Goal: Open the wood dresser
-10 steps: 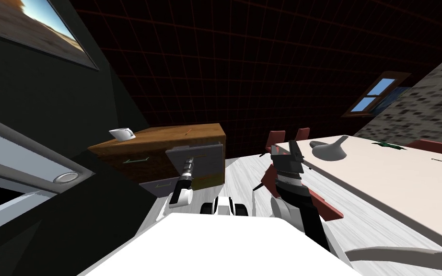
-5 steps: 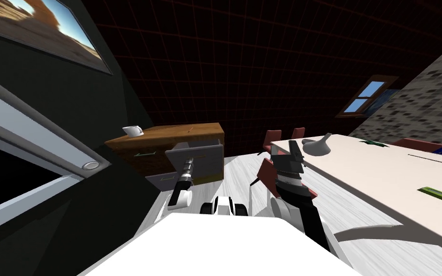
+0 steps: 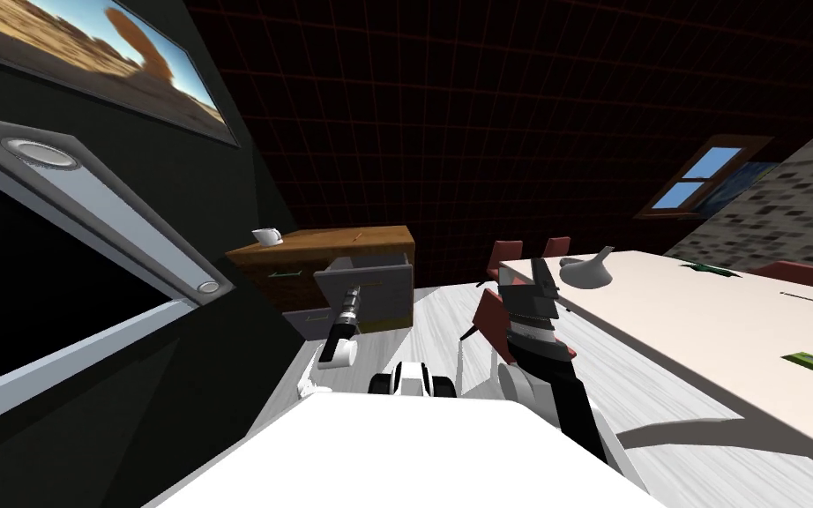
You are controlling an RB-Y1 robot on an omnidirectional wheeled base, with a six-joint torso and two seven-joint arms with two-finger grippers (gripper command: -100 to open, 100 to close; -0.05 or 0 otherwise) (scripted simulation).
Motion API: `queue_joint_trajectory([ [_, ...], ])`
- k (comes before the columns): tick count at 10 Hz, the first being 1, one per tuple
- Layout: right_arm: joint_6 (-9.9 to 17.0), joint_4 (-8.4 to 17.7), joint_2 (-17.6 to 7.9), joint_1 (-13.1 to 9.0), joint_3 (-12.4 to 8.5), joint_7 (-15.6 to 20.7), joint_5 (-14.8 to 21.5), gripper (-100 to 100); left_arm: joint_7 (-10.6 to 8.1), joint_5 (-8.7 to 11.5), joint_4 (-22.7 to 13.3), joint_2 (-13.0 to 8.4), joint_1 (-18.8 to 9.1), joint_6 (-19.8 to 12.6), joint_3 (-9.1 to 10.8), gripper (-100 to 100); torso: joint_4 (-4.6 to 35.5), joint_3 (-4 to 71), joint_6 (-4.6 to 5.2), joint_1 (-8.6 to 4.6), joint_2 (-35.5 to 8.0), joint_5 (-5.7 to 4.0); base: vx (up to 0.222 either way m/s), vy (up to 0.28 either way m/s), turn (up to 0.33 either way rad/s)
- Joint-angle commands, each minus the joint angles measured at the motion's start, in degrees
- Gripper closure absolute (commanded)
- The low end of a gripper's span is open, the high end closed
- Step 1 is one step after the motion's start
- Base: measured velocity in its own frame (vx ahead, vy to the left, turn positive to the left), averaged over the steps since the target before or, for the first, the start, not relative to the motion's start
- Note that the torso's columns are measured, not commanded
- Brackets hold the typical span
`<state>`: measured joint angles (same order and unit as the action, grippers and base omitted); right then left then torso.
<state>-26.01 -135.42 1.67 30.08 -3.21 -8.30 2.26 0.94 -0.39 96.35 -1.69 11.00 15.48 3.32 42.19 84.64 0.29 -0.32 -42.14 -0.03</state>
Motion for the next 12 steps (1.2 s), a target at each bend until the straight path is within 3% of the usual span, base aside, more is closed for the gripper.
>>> queue_joint_trajectory([
  [1,0.00,0.00,0.00,0.00,0.00,0.00,0.00,0,-0.25,0.04,-2.93,-0.29,-1.60,0.15,-0.32,100,-0.11,0.09,0.10,-0.01,0.17,0.05,-0.012,-0.001,-0.001],
  [2,0.00,0.00,0.00,0.01,0.00,0.00,0.00,0,-1.30,0.32,-5.13,-1.90,-4.26,1.38,-0.25,100,-0.22,0.19,0.12,0.04,0.34,0.10,-0.100,-0.037,0.099],
  [3,0.00,0.00,0.00,0.00,0.00,0.00,0.00,0,-1.30,0.32,-6.75,-1.90,-5.86,1.38,-0.25,100,-0.19,0.08,0.03,-0.01,0.10,0.09,-0.112,-0.050,0.090],
  [5,0.00,0.00,0.00,0.00,0.00,0.00,0.00,0,-1.30,0.32,-8.62,-1.90,-6.32,1.38,-0.25,100,-0.21,0.13,0.26,-0.12,0.25,0.08,-0.023,-0.013,0.010],
  [6,0.00,0.00,0.00,0.01,0.00,0.00,0.00,0,-2.35,0.59,-10.86,-3.51,-9.28,2.61,-0.18,100,-0.32,0.27,0.28,-0.09,0.47,0.11,-0.066,-0.047,0.107],
  [7,0.00,0.00,0.00,0.01,0.00,0.00,0.00,0,-2.35,0.59,-12.84,-3.51,-11.04,2.61,-0.18,100,-0.25,0.19,0.18,-0.19,0.29,0.06,-0.093,-0.055,0.081],
  [9,0.00,0.00,0.00,0.00,0.00,0.00,0.00,0,-2.35,0.59,-14.32,-3.51,-11.04,2.61,-0.18,100,-0.29,0.11,0.35,-0.14,0.22,0.12,-0.040,-0.002,-0.007],
  [10,0.00,0.00,-0.01,0.00,0.00,0.00,0.00,0,-3.40,0.87,-16.12,-5.12,-13.60,3.84,-0.12,100,-0.39,0.24,0.34,-0.06,0.43,0.16,-0.102,-0.018,0.098],
  [11,0.00,0.00,0.00,0.00,0.00,0.00,0.00,0,-3.40,0.87,-17.93,-5.12,-15.37,3.84,-0.12,100,-0.27,0.16,0.14,-0.06,0.23,0.10,-0.118,-0.037,0.078],
  [12,0.00,0.00,0.00,0.00,0.00,0.00,0.00,0,-3.60,1.15,-15.51,-5.69,-15.08,2.01,0.60,-100,-0.17,0.05,0.17,-0.10,0.09,0.06,-0.068,-0.011,0.028],
])
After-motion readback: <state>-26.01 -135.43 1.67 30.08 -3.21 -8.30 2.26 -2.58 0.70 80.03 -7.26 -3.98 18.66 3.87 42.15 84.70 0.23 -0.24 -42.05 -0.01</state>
